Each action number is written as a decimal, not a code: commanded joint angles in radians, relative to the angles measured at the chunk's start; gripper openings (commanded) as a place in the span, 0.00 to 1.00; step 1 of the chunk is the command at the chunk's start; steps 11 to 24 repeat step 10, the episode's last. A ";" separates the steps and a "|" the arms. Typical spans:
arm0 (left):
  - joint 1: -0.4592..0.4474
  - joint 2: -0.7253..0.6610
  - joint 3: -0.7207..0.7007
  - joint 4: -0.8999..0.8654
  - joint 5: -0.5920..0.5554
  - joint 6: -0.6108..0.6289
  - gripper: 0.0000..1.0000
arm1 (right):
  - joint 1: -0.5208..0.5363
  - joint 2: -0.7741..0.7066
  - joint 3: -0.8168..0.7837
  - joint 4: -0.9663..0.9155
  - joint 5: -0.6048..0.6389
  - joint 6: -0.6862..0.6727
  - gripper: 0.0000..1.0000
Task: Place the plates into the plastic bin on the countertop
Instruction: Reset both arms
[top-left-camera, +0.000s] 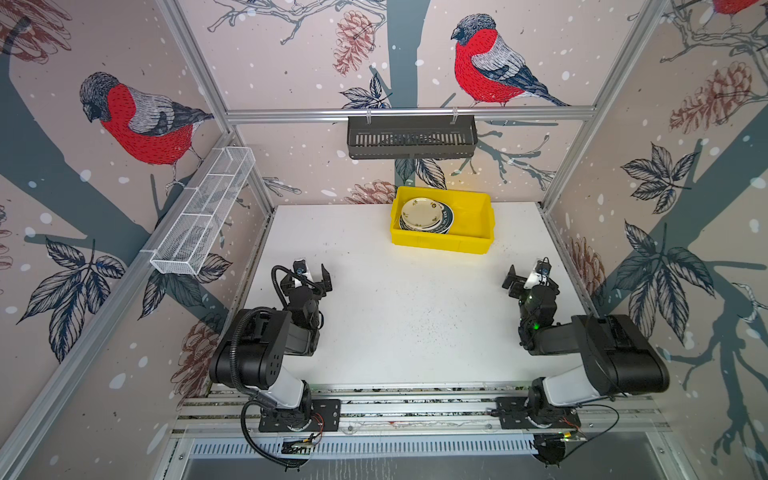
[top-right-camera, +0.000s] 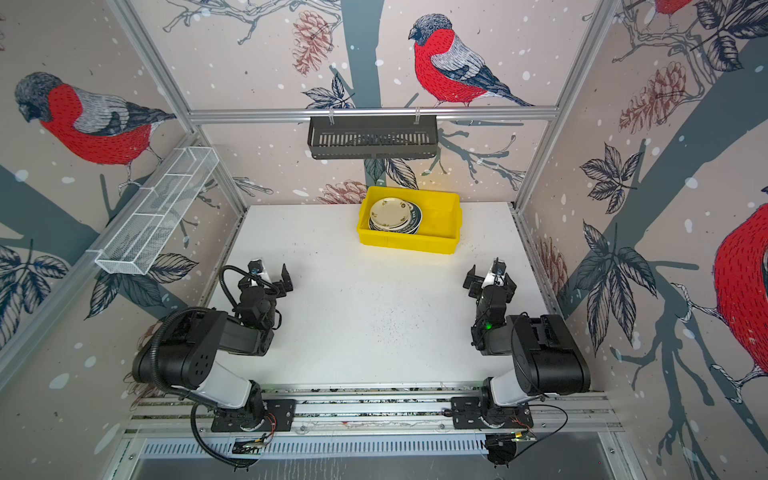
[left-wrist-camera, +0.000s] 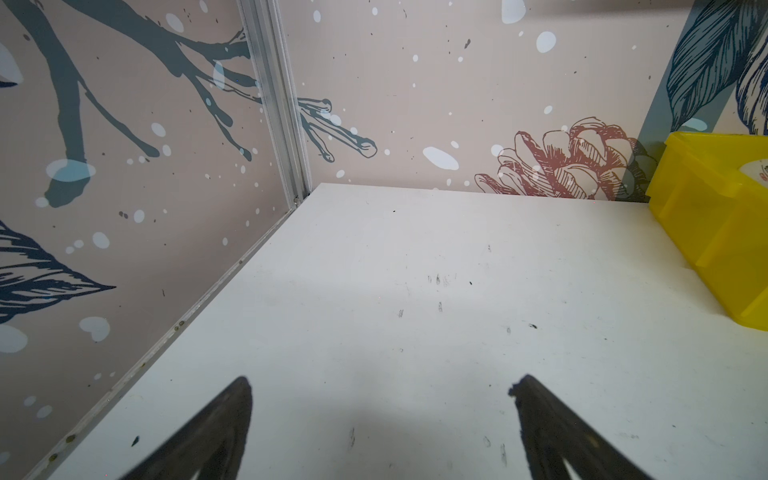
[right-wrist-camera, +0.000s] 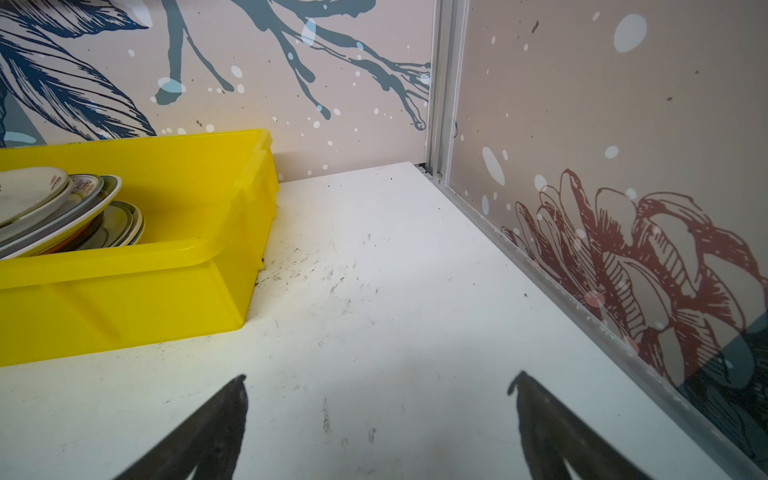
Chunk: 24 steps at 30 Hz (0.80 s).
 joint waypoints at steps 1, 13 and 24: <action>0.001 -0.002 0.003 0.016 0.009 -0.003 0.97 | 0.006 0.002 0.002 0.044 0.005 -0.023 0.99; 0.001 -0.002 0.003 0.015 0.018 0.000 0.97 | 0.004 0.010 0.025 0.007 0.013 -0.020 0.99; 0.001 -0.002 0.003 0.015 0.018 0.000 0.97 | 0.004 0.010 0.025 0.007 0.013 -0.020 0.99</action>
